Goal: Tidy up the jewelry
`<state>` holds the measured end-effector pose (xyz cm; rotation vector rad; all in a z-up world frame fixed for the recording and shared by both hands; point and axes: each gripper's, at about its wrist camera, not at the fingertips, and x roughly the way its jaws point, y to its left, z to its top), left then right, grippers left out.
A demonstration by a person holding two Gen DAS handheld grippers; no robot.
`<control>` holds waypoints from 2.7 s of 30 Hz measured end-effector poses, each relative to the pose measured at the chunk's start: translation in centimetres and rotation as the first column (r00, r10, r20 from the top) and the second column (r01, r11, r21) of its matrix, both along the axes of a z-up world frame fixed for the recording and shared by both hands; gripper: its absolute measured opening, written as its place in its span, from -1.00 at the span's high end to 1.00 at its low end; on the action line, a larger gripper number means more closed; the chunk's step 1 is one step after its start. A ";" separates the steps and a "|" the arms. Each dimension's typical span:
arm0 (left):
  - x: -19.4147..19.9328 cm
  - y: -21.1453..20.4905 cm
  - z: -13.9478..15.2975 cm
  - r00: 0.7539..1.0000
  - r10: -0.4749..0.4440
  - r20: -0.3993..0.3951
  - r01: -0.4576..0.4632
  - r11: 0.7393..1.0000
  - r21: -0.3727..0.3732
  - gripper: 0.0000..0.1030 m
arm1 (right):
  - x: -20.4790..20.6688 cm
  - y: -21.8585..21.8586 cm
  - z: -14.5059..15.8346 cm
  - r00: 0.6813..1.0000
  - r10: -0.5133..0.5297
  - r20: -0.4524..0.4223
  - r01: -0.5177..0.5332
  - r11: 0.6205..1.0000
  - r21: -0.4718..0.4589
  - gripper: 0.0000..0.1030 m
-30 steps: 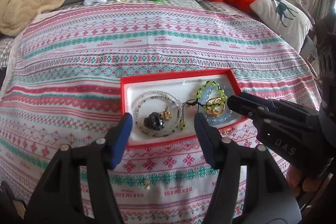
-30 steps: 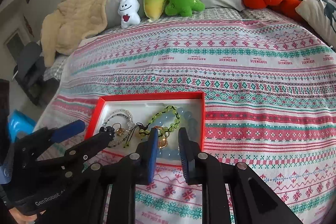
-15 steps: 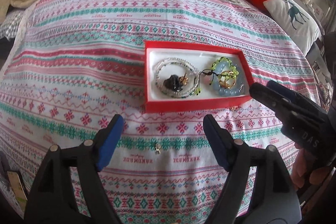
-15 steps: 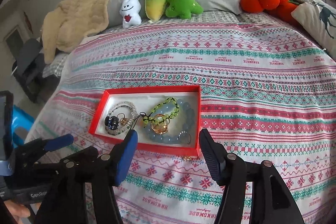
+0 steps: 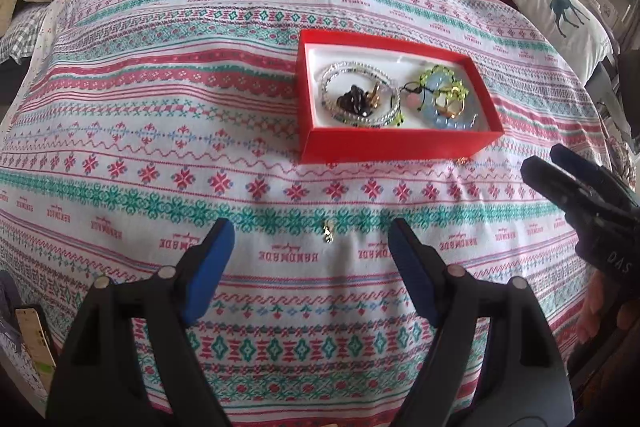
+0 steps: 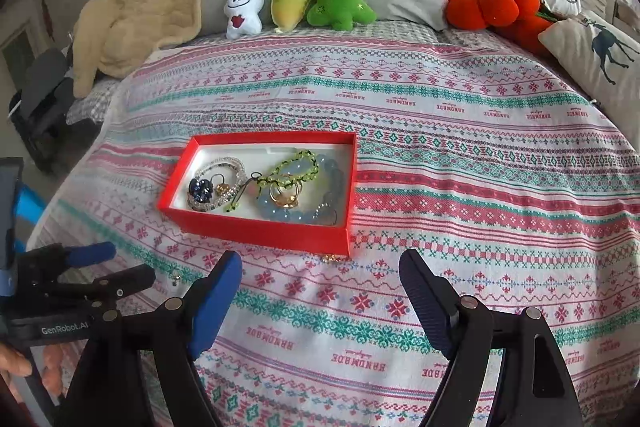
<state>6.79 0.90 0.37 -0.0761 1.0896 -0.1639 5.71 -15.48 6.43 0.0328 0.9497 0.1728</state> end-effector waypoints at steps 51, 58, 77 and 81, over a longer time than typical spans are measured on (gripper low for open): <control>1.0 -2.0 -3.5 0.997 -0.074 0.016 0.074 0.997 0.017 0.89 | 1.9 -0.5 -7.8 0.984 0.056 -0.166 -0.063 0.997 -0.035 -0.60; 0.7 -1.4 -2.7 0.999 -0.053 -0.009 0.053 0.999 -0.011 0.89 | 4.0 0.5 -8.5 0.988 0.034 -0.152 -0.037 0.999 -0.014 -0.43; 1.1 -2.2 -2.3 0.998 -0.059 -0.026 0.058 0.997 -0.047 0.89 | 6.3 0.4 -8.5 0.990 -0.046 -0.137 0.044 0.999 -0.018 0.75; 1.1 -2.0 -2.5 0.998 -0.054 -0.028 0.053 0.998 -0.042 0.89 | 5.8 -0.2 -8.4 0.989 -0.031 -0.147 0.031 1.000 -0.001 0.76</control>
